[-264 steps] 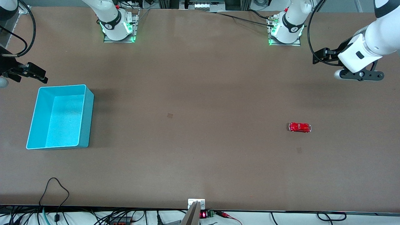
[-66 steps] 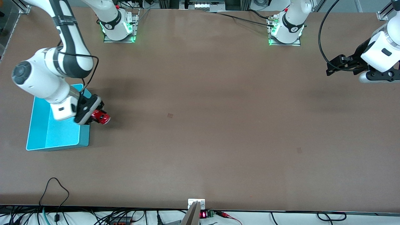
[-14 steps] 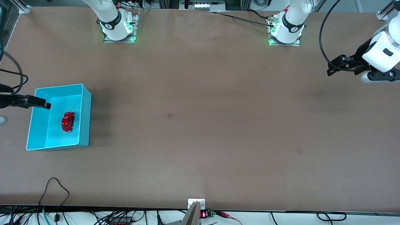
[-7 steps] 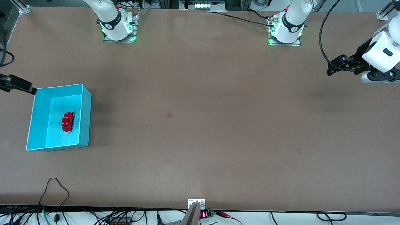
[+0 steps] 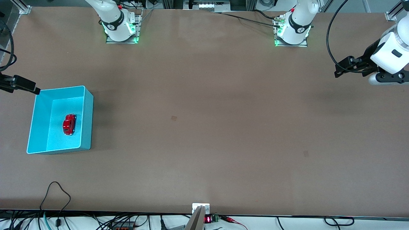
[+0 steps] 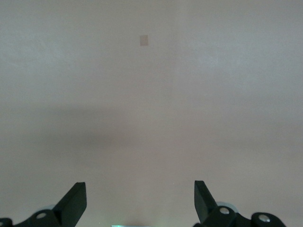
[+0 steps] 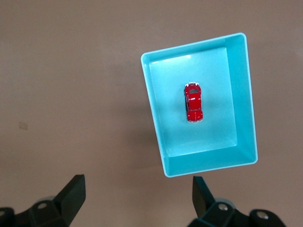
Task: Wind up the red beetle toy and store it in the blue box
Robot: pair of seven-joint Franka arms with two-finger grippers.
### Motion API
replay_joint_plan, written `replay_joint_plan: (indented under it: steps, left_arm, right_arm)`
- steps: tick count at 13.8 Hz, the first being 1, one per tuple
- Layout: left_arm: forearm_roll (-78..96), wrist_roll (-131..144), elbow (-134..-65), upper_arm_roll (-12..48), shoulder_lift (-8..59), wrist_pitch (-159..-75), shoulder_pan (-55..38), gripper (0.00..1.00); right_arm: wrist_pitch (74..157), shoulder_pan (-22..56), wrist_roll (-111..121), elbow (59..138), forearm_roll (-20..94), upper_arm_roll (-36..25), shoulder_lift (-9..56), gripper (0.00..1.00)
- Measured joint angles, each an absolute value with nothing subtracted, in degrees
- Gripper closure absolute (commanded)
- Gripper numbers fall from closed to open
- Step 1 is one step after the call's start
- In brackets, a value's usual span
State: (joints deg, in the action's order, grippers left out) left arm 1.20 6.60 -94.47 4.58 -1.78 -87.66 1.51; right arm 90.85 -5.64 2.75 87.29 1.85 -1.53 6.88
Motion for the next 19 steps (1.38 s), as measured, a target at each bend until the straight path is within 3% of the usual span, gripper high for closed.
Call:
replay_joint_plan:
  steps: [6,19]
  left_arm:
    - [1.2,6.6,-94.5,4.6,-1.8,-87.7,1.5,0.0]
    - [1.2,6.6,-94.5,4.6,-1.8,-87.7,1.5,0.0]
  right_arm:
    - [90.9,-5.7,2.6,92.2,0.1,-1.4,0.8,0.0]
    - [90.4,-5.7,2.5,92.8,-0.7,-0.9,0.1,0.0]
